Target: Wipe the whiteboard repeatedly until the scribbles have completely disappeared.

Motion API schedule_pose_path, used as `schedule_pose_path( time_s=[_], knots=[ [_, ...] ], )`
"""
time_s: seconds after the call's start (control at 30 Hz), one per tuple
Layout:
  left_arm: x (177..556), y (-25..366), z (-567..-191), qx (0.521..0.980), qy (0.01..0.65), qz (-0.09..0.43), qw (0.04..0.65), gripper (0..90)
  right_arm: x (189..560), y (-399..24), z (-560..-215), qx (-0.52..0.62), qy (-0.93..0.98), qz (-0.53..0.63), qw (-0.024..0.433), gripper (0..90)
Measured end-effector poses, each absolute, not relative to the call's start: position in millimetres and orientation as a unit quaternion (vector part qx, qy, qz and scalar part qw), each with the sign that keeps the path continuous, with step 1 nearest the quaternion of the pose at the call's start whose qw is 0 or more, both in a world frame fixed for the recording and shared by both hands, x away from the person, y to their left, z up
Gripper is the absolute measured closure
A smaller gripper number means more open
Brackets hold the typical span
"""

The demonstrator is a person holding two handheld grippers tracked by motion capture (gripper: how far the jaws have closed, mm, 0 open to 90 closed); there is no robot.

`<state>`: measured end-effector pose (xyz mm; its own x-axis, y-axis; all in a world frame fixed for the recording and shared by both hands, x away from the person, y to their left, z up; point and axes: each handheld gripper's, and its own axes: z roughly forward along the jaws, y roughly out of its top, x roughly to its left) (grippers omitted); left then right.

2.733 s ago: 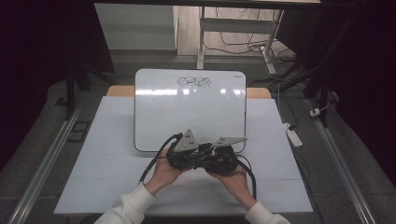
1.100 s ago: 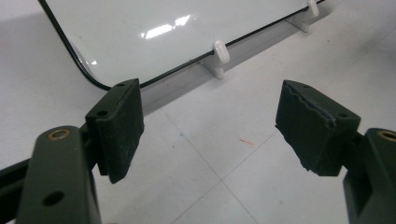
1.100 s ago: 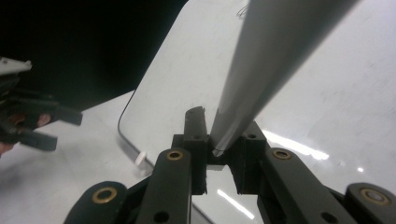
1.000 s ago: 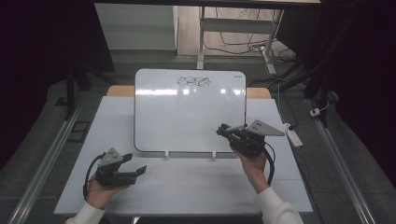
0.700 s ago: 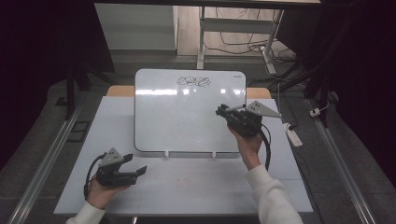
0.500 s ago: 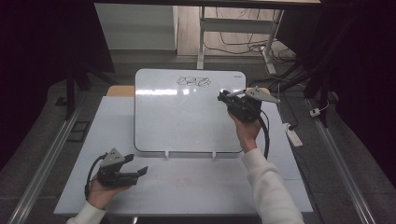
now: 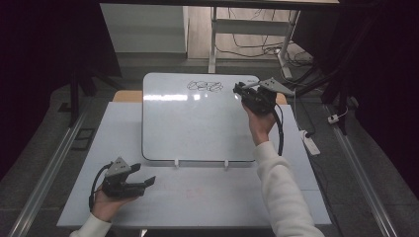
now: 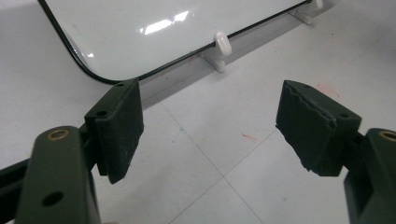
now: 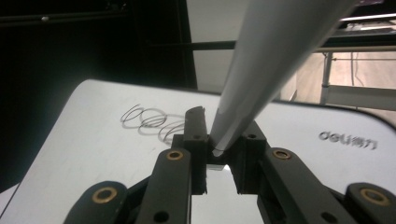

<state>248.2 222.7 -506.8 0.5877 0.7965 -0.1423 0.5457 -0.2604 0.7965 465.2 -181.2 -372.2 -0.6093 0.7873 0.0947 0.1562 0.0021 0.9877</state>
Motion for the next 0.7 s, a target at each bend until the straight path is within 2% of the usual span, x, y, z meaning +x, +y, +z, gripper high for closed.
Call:
schedule_pose_path(
  time_s=[0.17,0.27,0.57,0.7],
  knots=[
    [248.7,223.2,-507.1,0.782,0.429,0.145,0.429,24.0,474.0,-179.1,-373.0,0.364,0.655,0.612,0.253,78.0],
    [248.2,223.7,-507.0,0.782,0.428,0.145,0.43,24.7,480.8,-163.4,-381.1,0.352,0.677,0.597,0.248,78.0],
    [248.9,224.0,-508.9,0.781,0.43,0.142,0.43,24.9,503.7,-150.5,-385.0,0.37,0.663,0.597,0.259,78.1],
    [250.0,224.9,-510.0,0.781,0.431,0.141,0.428,25.0,500.5,-134.6,-394.3,0.342,0.689,0.593,0.238,78.2]
  ],
)
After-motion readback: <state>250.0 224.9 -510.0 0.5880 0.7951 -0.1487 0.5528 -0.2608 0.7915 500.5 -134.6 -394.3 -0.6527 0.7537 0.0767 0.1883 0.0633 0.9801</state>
